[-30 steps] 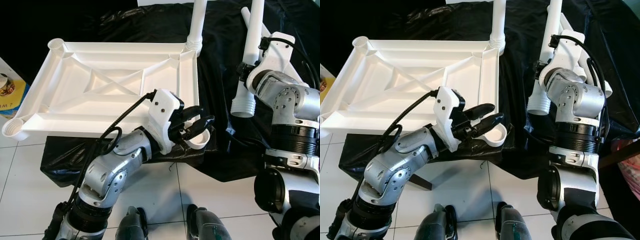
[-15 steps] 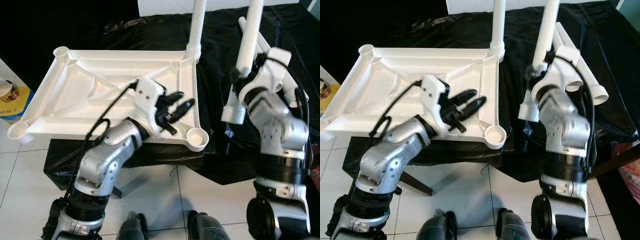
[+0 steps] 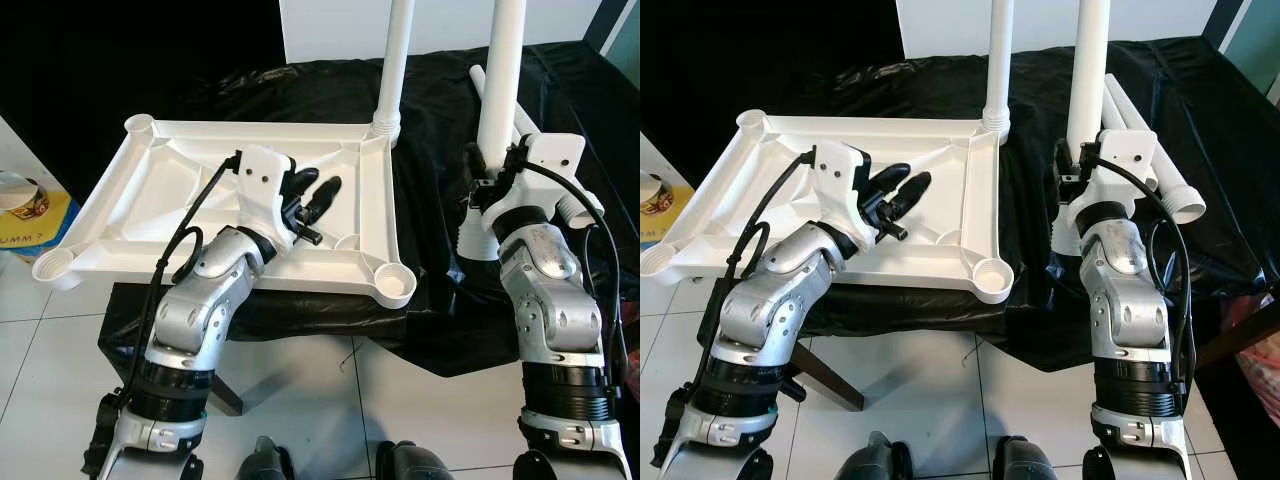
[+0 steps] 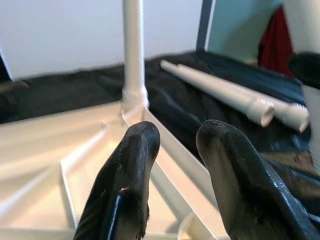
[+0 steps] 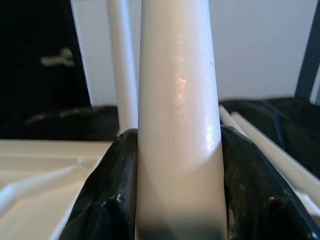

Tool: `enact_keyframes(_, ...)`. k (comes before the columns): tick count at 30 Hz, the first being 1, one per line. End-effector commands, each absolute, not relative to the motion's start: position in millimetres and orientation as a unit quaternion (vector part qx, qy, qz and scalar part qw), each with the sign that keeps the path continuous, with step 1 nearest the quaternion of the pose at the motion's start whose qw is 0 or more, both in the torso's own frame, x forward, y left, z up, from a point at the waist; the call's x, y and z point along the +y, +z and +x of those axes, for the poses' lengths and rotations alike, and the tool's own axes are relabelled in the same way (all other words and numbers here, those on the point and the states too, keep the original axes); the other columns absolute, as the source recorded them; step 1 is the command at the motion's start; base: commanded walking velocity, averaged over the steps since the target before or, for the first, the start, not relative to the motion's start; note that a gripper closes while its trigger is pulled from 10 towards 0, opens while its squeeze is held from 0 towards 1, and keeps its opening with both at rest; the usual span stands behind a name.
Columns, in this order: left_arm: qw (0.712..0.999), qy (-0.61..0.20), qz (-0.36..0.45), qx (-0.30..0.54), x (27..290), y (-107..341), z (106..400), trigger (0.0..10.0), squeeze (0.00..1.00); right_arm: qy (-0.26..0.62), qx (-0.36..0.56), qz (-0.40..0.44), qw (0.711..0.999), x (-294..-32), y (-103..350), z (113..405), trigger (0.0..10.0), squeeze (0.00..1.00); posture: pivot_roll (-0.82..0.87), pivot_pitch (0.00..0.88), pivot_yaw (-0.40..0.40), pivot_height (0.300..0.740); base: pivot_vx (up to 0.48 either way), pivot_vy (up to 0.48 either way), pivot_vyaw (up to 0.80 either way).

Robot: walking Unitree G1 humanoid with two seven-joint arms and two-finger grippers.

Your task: Building children table

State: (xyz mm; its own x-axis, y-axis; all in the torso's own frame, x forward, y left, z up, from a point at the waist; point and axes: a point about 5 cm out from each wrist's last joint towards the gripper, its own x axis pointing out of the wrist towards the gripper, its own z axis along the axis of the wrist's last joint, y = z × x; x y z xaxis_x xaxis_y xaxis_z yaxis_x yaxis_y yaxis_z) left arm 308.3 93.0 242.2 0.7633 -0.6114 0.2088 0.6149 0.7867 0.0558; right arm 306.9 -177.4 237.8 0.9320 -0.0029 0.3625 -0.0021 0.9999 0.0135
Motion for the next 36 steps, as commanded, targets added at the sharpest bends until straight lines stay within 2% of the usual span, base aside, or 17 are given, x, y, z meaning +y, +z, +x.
enact_keyframes(1,0.925,-0.357,-0.021,-0.129,92.1,248.0,308.5,10.0,0.00,0.020,-0.218,0.006,0.976,-173.2,244.0,299.1,10.0,0.00,-0.09,0.055,0.021,0.740,0.000,0.000,0.00)
enact_keyframes(5,0.904,-0.400,-0.053,-0.141,84.5,251.5,306.4,10.0,0.00,0.054,-0.235,0.000,0.970,-166.0,240.2,292.2,10.0,0.00,-0.11,0.056,0.024,0.740,0.000,0.000,0.00)
enact_keyframes(6,0.896,-0.417,-0.061,-0.143,80.6,252.0,305.0,10.0,0.16,0.062,-0.239,-0.005,0.969,-163.6,237.6,290.1,10.0,0.00,-0.10,0.057,0.024,0.740,0.000,0.000,0.00)
enact_keyframes(7,0.896,-0.417,-0.061,-0.143,80.6,252.0,305.0,10.0,0.16,0.062,-0.239,-0.005,0.969,-163.6,237.6,290.1,10.0,0.00,-0.10,0.057,0.024,0.740,0.000,0.000,0.00)
enact_keyframes(8,0.883,-0.441,-0.073,-0.142,75.3,253.5,302.3,10.0,1.00,0.073,-0.239,-0.006,0.968,-161.0,234.8,288.0,10.0,0.00,-0.10,0.062,0.027,0.740,0.000,0.000,0.00)
enact_keyframes(9,0.883,-0.441,-0.073,-0.142,75.3,253.5,302.3,10.0,1.00,0.073,-0.239,-0.006,0.968,-161.0,234.8,288.0,10.0,0.00,-0.10,0.062,0.027,0.740,0.000,0.000,0.00)
enact_keyframes(11,0.866,-0.470,-0.091,-0.144,70.2,256.5,297.6,10.0,1.00,0.085,-0.237,-0.003,0.968,-158.8,232.0,286.5,10.0,0.00,-0.10,0.065,0.028,0.740,0.000,0.000,0.00)
enact_keyframes(12,0.846,-0.503,-0.104,-0.143,64.9,258.8,292.1,10.0,1.00,0.098,-0.236,-0.006,0.967,-156.3,228.9,285.2,10.0,0.00,-0.09,0.061,0.028,0.740,0.000,0.000,0.00)
enact_keyframes(14,0.846,-0.503,-0.104,-0.143,64.9,258.8,292.1,10.0,1.00,0.098,-0.236,-0.006,0.967,-156.3,228.9,285.2,10.0,0.00,-0.09,0.061,0.028,0.740,0.000,0.000,0.00)
enact_keyframes(17,0.793,-0.586,-0.106,-0.128,52.3,260.2,280.4,10.0,1.00,0.142,-0.226,-0.007,0.964,-148.4,220.3,285.7,10.0,0.00,-0.06,0.058,0.022,0.740,0.000,0.000,0.00)
enact_keyframes(21,0.771,-0.616,-0.111,-0.117,49.1,261.7,277.9,10.0,1.00,0.165,-0.224,-0.009,0.961,-144.3,217.4,287.3,10.0,0.00,-0.05,0.057,0.020,0.740,0.000,0.000,0.00)
enact_keyframes(22,0.755,-0.636,-0.126,-0.103,48.5,263.1,276.5,10.0,0.00,0.185,-0.224,-0.009,0.957,-140.8,217.2,288.0,10.0,0.00,-0.04,0.058,0.020,0.740,0.000,0.000,0.00)
enact_keyframes(23,0.739,-0.653,-0.135,-0.093,47.7,264.5,276.1,10.0,0.00,0.208,-0.222,-0.017,0.952,-137.8,216.2,289.4,10.0,0.00,-0.04,0.056,0.017,0.740,0.000,0.000,0.00)
enact_keyframes(24,0.739,-0.653,-0.135,-0.093,47.7,264.5,276.1,10.0,0.00,0.208,-0.222,-0.017,0.952,-137.8,216.2,289.4,10.0,0.00,-0.04,0.056,0.017,0.740,0.000,0.000,0.00)
enact_keyframes(26,0.719,-0.674,-0.152,-0.074,46.8,265.5,276.9,10.0,0.00,0.243,-0.219,-0.029,0.945,-134.1,213.9,290.5,10.0,0.00,-0.03,0.048,0.016,0.740,0.000,0.000,0.00)
enact_keyframes(31,0.708,-0.683,-0.166,-0.072,47.4,269.8,281.2,10.0,0.00,0.269,-0.218,-0.039,0.937,-131.0,212.9,291.9,10.0,0.00,-0.04,0.039,0.011,0.740,0.000,0.000,0.00)
enact_keyframes(36,0.734,-0.660,-0.145,-0.069,51.0,268.2,298.4,10.0,0.00,0.316,-0.217,-0.051,0.922,-120.0,211.4,292.3,10.0,0.00,-0.05,0.041,0.016,0.740,0.000,0.000,0.00)
